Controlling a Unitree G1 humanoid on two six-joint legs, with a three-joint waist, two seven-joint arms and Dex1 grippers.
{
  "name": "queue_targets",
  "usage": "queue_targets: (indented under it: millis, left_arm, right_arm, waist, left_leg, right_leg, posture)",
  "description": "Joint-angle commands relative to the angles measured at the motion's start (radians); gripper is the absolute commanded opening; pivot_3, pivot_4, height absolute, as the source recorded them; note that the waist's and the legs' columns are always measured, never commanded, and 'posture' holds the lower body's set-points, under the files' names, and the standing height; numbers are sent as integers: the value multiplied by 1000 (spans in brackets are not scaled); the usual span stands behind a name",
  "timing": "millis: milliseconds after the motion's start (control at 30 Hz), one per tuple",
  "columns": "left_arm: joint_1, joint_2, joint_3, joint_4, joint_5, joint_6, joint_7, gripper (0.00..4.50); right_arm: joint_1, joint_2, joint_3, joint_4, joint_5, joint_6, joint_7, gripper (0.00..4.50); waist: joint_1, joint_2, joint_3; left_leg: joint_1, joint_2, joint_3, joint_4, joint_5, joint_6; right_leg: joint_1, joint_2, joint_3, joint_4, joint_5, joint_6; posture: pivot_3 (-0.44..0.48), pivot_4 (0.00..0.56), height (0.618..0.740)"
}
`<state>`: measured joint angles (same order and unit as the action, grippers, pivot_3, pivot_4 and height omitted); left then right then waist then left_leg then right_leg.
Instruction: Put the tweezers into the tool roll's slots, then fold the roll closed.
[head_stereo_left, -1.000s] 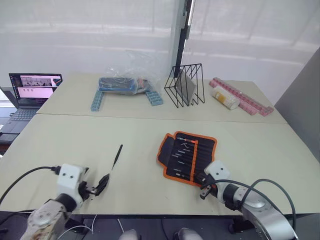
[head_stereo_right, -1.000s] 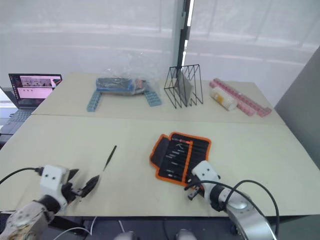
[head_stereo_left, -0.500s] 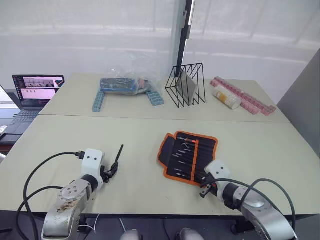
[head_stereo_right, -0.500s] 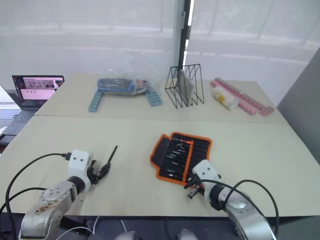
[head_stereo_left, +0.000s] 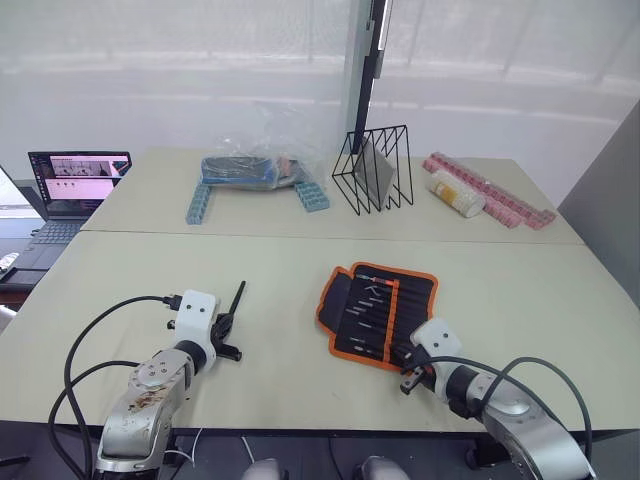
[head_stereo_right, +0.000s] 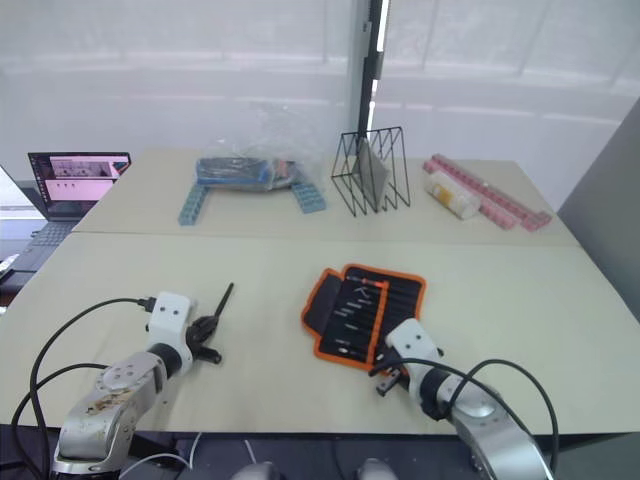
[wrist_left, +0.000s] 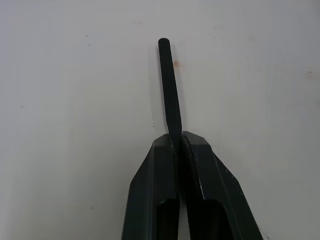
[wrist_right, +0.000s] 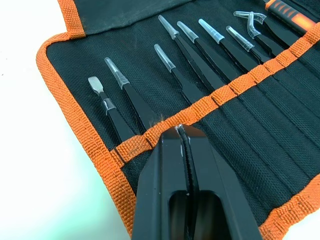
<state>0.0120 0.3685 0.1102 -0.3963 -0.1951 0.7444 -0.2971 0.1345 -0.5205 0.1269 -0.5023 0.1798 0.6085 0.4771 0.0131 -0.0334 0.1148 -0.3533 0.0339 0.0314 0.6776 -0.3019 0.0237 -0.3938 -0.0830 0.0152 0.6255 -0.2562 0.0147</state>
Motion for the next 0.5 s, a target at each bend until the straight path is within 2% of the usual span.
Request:
queue_targets:
  millis: [33, 267, 500]
  left_arm:
    - [13, 5, -19, 6, -14, 10, -24, 53]
    - [21, 15, -16, -4, 5, -11, -17, 53]
    - [26, 124, 7, -32, 28, -90, -74, 53]
  right_arm:
    - [18, 3, 32, 47, -7, 62, -1, 0]
    - [13, 10, 46, 56, -13, 59, -3, 0]
    - [19, 5, 46, 48, -11, 63, 1, 0]
  waist:
    - [-1, 0, 0]
    - [-1, 1, 1]
    - [-4, 1, 1]
  left_leg:
    - [0, 0, 0, 0, 0, 0]
    - [-1, 0, 0, -2, 0, 0]
    - [-6, 0, 0, -5, 0, 0]
  right_leg:
    - [0, 0, 0, 0, 0, 0]
    - [-1, -2, 0, -1, 0, 0]
    - [-10, -3, 0, -1, 0, 0]
  posture:
    - [0, 150, 725]
    - [0, 150, 725]
    - [0, 150, 725]
